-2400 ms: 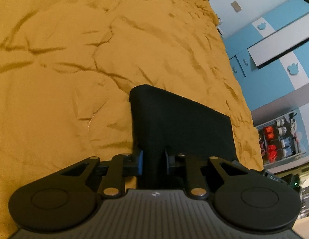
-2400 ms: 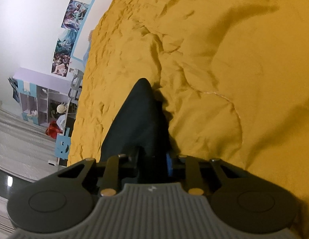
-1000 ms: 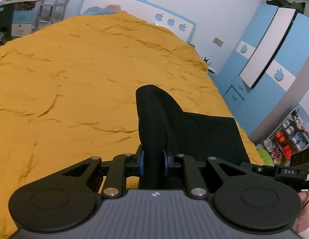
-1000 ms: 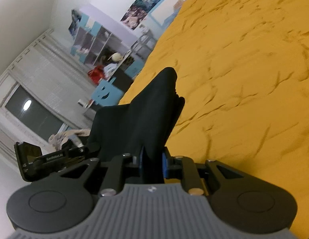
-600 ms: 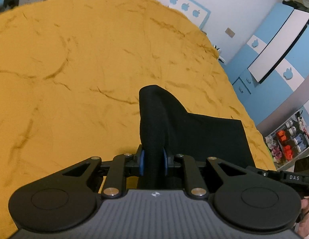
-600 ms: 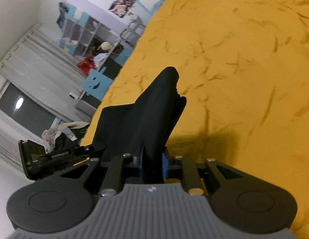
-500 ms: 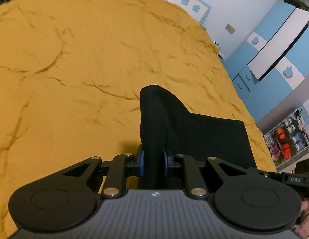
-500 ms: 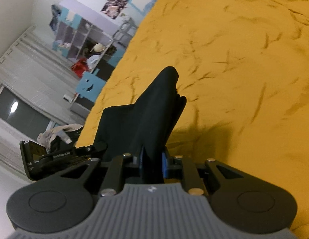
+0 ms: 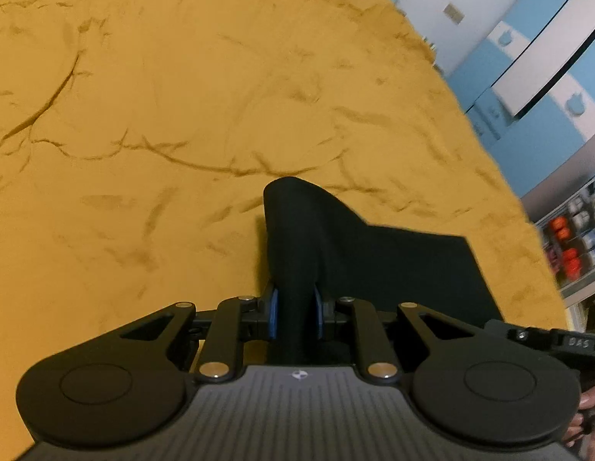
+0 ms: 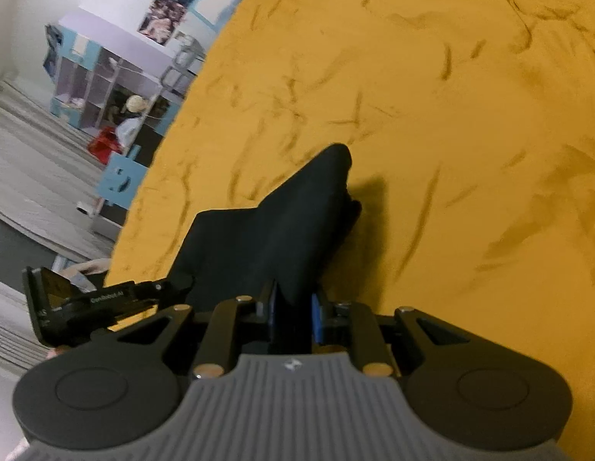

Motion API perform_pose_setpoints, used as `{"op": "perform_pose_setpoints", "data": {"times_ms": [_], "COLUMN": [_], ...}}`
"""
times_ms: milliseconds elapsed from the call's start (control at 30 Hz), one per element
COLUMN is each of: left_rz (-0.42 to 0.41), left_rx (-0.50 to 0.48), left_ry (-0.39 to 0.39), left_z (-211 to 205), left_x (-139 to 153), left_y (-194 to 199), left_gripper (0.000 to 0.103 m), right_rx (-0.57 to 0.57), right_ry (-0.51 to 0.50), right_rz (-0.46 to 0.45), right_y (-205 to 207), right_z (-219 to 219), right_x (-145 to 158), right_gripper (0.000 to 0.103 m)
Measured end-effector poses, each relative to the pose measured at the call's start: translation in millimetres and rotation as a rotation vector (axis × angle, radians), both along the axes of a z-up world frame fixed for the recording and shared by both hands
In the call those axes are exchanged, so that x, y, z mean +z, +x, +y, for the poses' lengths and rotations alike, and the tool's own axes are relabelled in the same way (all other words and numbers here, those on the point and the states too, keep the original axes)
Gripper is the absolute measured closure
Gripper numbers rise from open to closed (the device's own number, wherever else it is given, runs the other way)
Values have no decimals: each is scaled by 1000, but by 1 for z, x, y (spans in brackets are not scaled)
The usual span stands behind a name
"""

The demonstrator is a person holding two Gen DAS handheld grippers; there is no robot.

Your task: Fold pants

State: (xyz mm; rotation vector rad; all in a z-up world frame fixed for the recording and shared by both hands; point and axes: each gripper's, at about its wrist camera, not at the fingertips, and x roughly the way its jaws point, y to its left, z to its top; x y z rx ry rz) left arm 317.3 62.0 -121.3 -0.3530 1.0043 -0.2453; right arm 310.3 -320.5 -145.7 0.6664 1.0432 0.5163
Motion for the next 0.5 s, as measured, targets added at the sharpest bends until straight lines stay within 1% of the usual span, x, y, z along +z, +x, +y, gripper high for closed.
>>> {"op": "perform_pose_setpoints", "data": {"times_ms": [100,167,233,267,333,400,467,500], "left_rz": [28,31,33,32,27,12,-44,-84], "left_rx": [6,3,2,1,-9,-24,-21,-24], "left_ry": [-22,-34,-39,-42,-36,-11,51,75], "left_z": [7,11,13,14,15,17,14,12], "left_x": [-14,-21,-25,-24,-16,-6,9,17], "left_y": [1,1,0,-1,0,0,-1,-1], "left_gripper": [83,82,81,80,76,75,77,77], "right_rx": [-18,-28,-31,-26,-7,4,-3,-7], "right_ry": [45,59,66,66,57,10,-80,-104], "right_rz": [49,73,80,75,66,38,-40,-79], "right_y": [4,6,5,5,3,4,7,10], "right_z": [-11,-13,-14,-14,-17,-18,-20,-22], "right_x": [-24,-38,-47,-47,-41,-28,-8,1], "right_gripper": [91,92,92,92,87,77,75,75]}}
